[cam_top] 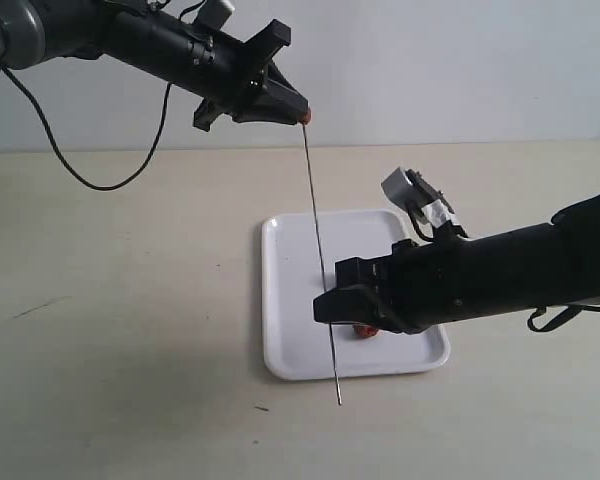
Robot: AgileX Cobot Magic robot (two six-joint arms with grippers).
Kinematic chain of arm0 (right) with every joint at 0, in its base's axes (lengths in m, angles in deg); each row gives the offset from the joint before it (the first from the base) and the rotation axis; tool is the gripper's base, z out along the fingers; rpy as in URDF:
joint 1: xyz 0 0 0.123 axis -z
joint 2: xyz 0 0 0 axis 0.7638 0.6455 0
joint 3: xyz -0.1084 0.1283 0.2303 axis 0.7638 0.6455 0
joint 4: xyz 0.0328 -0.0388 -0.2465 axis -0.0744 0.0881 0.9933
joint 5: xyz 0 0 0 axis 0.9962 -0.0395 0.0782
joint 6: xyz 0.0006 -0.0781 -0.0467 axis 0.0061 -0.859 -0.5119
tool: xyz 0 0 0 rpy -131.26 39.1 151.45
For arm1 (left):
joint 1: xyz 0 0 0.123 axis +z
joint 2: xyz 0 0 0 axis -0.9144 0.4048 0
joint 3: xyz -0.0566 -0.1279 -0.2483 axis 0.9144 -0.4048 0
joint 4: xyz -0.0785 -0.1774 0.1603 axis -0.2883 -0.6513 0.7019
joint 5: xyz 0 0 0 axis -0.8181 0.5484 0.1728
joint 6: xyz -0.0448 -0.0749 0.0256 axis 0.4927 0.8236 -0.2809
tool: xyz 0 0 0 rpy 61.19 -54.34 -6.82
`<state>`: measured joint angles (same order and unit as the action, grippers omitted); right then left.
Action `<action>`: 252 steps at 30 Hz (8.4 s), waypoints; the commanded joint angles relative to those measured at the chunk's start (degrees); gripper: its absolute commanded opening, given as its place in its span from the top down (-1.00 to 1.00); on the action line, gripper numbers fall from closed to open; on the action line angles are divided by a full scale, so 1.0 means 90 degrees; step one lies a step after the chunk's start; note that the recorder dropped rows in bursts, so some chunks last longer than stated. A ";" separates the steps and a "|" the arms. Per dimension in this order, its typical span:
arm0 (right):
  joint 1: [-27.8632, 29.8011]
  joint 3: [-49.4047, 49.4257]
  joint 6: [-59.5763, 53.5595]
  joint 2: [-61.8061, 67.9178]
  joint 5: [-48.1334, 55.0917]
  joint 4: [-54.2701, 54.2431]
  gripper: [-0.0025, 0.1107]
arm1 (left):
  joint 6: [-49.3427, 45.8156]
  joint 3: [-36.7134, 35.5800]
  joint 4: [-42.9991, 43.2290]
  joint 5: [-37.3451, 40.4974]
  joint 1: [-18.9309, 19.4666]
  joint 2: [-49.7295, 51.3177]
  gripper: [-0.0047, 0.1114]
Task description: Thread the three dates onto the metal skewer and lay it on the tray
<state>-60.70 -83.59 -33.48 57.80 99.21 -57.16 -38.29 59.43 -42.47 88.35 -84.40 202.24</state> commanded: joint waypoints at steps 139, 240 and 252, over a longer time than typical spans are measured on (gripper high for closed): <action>0.1084 -0.2568 0.7936 -0.2172 -0.0177 0.8479 0.96 | -0.5560 0.0000 0.4991 -0.0188 -0.2491 0.0976 0.04; 0.1071 -0.2568 0.7883 -0.2172 -0.0123 0.8495 0.96 | -0.4469 0.0000 0.5031 -0.0150 -0.2477 0.1078 0.25; 0.1071 -0.2568 0.7883 -0.2172 -0.0123 0.8495 0.96 | -0.4447 0.0000 0.5043 -0.0142 -0.2477 0.1092 0.27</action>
<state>-51.17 -106.27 38.11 38.78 98.34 18.87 -78.74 59.53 3.08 86.86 -106.73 212.13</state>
